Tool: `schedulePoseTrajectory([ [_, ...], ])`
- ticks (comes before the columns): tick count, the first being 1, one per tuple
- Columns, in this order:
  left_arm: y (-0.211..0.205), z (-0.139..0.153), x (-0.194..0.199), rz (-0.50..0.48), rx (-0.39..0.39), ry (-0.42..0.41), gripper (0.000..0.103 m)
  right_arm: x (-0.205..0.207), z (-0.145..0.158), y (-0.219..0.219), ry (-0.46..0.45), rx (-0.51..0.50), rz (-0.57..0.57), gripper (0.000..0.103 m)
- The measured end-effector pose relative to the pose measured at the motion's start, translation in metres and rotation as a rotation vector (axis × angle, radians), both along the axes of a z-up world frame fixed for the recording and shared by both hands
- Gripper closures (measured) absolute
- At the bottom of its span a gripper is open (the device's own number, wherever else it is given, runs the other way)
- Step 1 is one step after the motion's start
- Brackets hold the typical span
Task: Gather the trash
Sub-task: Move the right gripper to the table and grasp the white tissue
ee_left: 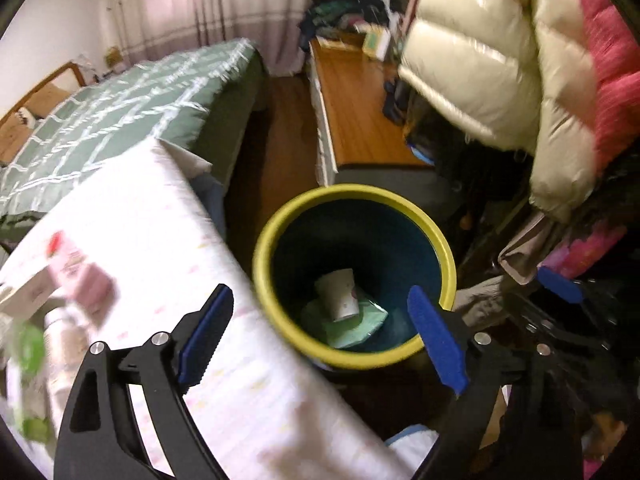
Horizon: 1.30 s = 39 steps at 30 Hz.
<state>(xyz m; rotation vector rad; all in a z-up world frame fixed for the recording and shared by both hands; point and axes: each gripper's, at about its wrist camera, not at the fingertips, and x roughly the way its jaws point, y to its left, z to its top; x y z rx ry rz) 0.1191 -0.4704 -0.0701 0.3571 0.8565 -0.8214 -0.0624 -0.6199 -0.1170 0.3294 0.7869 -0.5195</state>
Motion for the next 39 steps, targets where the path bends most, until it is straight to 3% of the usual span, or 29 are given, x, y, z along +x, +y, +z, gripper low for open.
schedulePoseTrajectory([
  [12,0.214,0.061,0.009,0.246,-0.142,-0.199,0.008,0.067,0.019,0.084,-0.011,-0.006,0.163,0.04],
  [16,0.283,0.061,0.03,0.365,-0.164,-0.263,0.005,0.098,0.027,0.132,-0.021,-0.012,0.245,0.04],
  [24,0.411,0.042,0.082,0.607,-0.23,-0.297,0.005,0.158,0.034,0.234,-0.021,-0.003,0.424,0.04],
  [28,0.451,0.032,0.095,0.686,-0.27,-0.334,0.005,0.186,0.03,0.274,-0.019,0.015,0.486,0.04],
  [35,0.477,0.016,0.113,0.694,-0.3,-0.296,0.005,0.221,0.01,0.301,0.026,-0.024,0.466,0.04],
  [39,0.479,0.018,0.101,0.726,-0.277,-0.372,0.005,0.229,0.012,0.302,0.006,-0.019,0.45,0.04],
])
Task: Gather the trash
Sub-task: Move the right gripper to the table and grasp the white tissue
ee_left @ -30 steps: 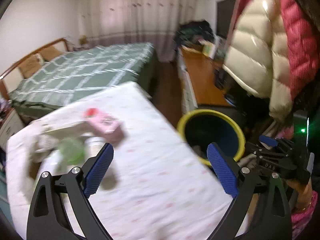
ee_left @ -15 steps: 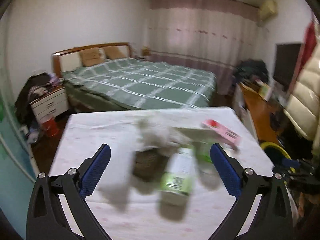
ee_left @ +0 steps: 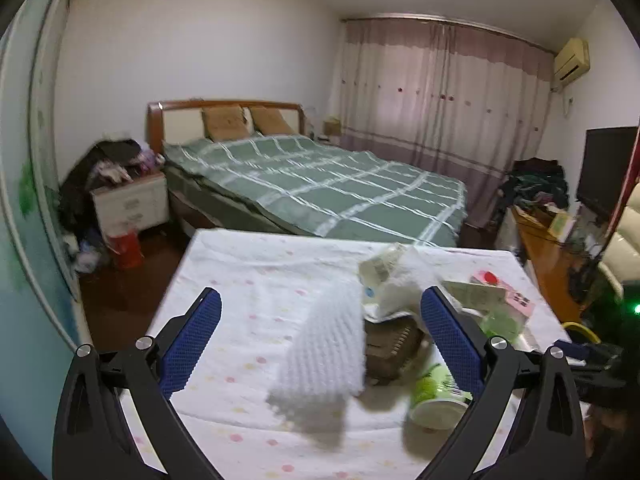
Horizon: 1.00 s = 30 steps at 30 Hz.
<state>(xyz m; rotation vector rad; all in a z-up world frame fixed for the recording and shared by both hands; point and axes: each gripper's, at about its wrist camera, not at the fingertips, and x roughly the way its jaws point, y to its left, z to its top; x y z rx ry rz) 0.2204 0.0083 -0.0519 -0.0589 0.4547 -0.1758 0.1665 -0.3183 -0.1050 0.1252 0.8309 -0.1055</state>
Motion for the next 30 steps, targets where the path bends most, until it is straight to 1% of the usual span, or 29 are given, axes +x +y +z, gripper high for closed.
schedulePoseTrajectory([
  [2,-0.005,0.002,-0.004,0.013,0.006,-0.006,0.005,0.008,0.012,0.008,-0.027,-0.002,0.02,0.04],
  [4,-0.002,0.003,-0.003,0.023,-0.002,-0.002,0.005,0.017,0.026,0.017,-0.051,-0.003,0.058,0.04],
  [5,-0.001,0.003,-0.003,0.028,-0.006,-0.002,0.005,0.027,0.035,0.026,-0.067,0.003,0.098,0.04],
  [8,0.006,0.006,-0.007,0.05,-0.012,-0.018,0.005,0.052,0.048,0.049,-0.069,0.033,0.178,0.04],
  [11,0.015,0.007,-0.006,0.082,-0.015,-0.021,0.005,0.091,0.056,0.075,-0.046,0.095,0.248,0.04],
  [13,0.021,0.005,-0.005,0.095,-0.029,-0.011,0.005,0.109,0.057,0.085,-0.02,0.118,0.266,0.04],
  [16,0.024,0.003,-0.001,0.094,-0.051,0.005,0.005,0.133,0.05,0.1,0.032,0.107,0.269,0.041],
  [18,0.022,0.002,-0.001,0.088,-0.051,0.007,0.005,0.143,0.044,0.108,0.065,0.098,0.267,0.041],
  [19,0.02,0.001,0.0,0.084,-0.047,0.008,0.005,0.145,0.041,0.11,0.078,0.095,0.264,0.044],
  [20,0.018,0.0,0.0,0.079,-0.042,0.01,0.005,0.147,0.036,0.113,0.096,0.091,0.264,0.05],
  [22,0.015,-0.001,0.0,0.07,-0.034,0.01,0.005,0.148,0.029,0.114,0.121,0.084,0.262,0.056],
  [23,0.014,-0.001,0.0,0.067,-0.031,0.01,0.005,0.148,0.026,0.116,0.126,0.083,0.262,0.065],
  [24,0.013,-0.002,-0.001,0.065,-0.025,0.01,0.005,0.147,0.023,0.116,0.133,0.08,0.262,0.071],
  [25,0.011,-0.002,-0.001,0.064,-0.022,0.01,0.005,0.145,0.023,0.115,0.133,0.081,0.263,0.08],
  [26,0.011,-0.003,-0.001,0.063,-0.021,0.01,0.005,0.143,0.024,0.112,0.128,0.087,0.265,0.086],
  [28,0.011,-0.003,0.0,0.062,-0.023,0.013,0.005,0.137,0.031,0.109,0.103,0.108,0.273,0.092],
  [30,0.012,-0.005,0.001,0.06,-0.029,0.021,0.005,0.127,0.042,0.104,0.068,0.127,0.282,0.093],
])
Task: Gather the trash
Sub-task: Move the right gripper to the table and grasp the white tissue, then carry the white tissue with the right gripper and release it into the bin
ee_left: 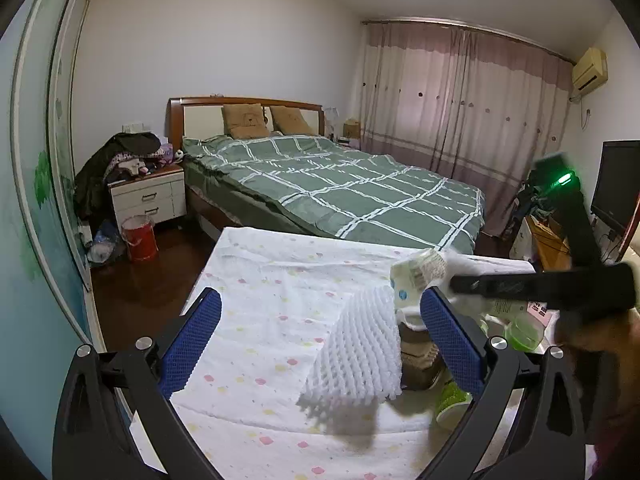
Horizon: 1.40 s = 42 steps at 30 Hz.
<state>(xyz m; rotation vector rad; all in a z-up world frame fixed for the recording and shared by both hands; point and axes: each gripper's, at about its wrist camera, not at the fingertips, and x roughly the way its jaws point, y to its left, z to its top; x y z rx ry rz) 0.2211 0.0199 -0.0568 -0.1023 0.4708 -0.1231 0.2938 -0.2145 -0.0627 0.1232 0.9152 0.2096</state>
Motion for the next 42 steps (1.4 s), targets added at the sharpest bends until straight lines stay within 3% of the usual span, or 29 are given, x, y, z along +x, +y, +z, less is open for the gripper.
schedulePoseTrajectory([
  [11,-0.005,-0.006,0.002,-0.009,0.019,0.012,0.005,-0.068,0.09,-0.054,-0.179,0.118,0.021,0.094],
  [16,-0.01,-0.007,0.002,-0.019,0.033,0.013,0.005,-0.103,0.117,-0.089,-0.243,0.108,-0.016,0.094],
  [20,-0.014,-0.008,0.002,-0.022,0.052,0.012,0.005,-0.133,0.122,-0.133,-0.269,0.063,-0.11,0.094],
  [24,-0.02,-0.007,-0.001,-0.034,0.073,0.002,0.005,-0.156,0.108,-0.19,-0.249,0.002,-0.26,0.093],
  [32,-0.027,-0.009,-0.002,-0.035,0.104,0.007,0.005,-0.187,0.032,-0.313,-0.097,-0.049,-0.594,0.093],
  [37,-0.029,-0.01,0.0,-0.036,0.111,0.014,0.005,-0.194,-0.015,-0.361,-0.024,-0.067,-0.734,0.093],
  [42,-0.034,-0.014,0.004,-0.04,0.131,0.028,0.005,-0.194,-0.053,-0.388,0.06,-0.06,-0.798,0.092],
])
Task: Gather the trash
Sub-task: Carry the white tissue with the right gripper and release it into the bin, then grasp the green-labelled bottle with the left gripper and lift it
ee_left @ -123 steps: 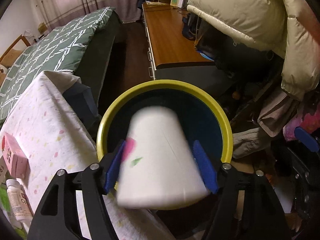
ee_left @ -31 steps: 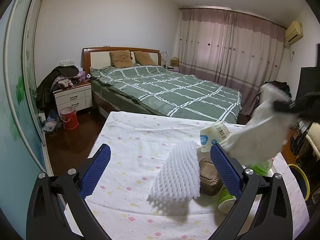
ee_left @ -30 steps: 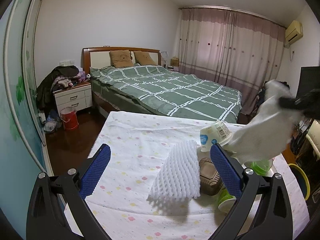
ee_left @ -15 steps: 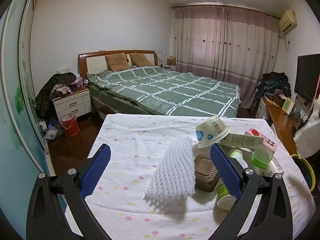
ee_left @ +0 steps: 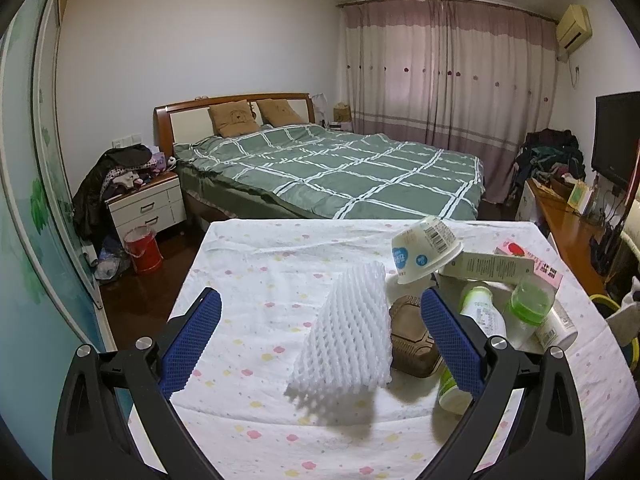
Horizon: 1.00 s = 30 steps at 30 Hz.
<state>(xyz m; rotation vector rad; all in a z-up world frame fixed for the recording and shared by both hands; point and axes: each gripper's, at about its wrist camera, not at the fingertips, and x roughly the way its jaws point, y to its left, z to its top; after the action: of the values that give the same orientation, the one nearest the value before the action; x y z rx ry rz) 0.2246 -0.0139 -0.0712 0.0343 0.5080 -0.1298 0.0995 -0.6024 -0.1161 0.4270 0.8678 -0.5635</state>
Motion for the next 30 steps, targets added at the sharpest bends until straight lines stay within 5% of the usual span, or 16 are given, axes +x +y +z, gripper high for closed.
schedulePoseTrajectory([
  [3,-0.003,-0.001,0.0,-0.004,0.011,0.0,0.005,0.001,-0.019,-0.005,0.035,0.01,-0.019,0.089],
  [5,-0.003,-0.002,0.001,-0.005,0.014,0.002,0.005,0.001,-0.025,-0.01,0.042,0.019,-0.029,0.074],
  [7,-0.003,-0.002,0.002,-0.004,0.015,0.005,0.005,0.0,-0.028,-0.015,0.043,0.017,-0.037,0.069],
  [17,-0.004,-0.004,0.003,-0.027,0.001,0.023,0.005,0.002,-0.022,-0.001,0.019,0.023,0.008,0.063],
  [24,-0.03,-0.005,-0.008,-0.255,-0.052,0.07,0.005,0.008,-0.022,0.013,0.015,0.038,0.051,0.062],
  [30,-0.078,-0.026,-0.016,-0.392,0.064,0.146,0.005,0.005,-0.015,0.019,0.0,0.033,0.068,0.06],
])
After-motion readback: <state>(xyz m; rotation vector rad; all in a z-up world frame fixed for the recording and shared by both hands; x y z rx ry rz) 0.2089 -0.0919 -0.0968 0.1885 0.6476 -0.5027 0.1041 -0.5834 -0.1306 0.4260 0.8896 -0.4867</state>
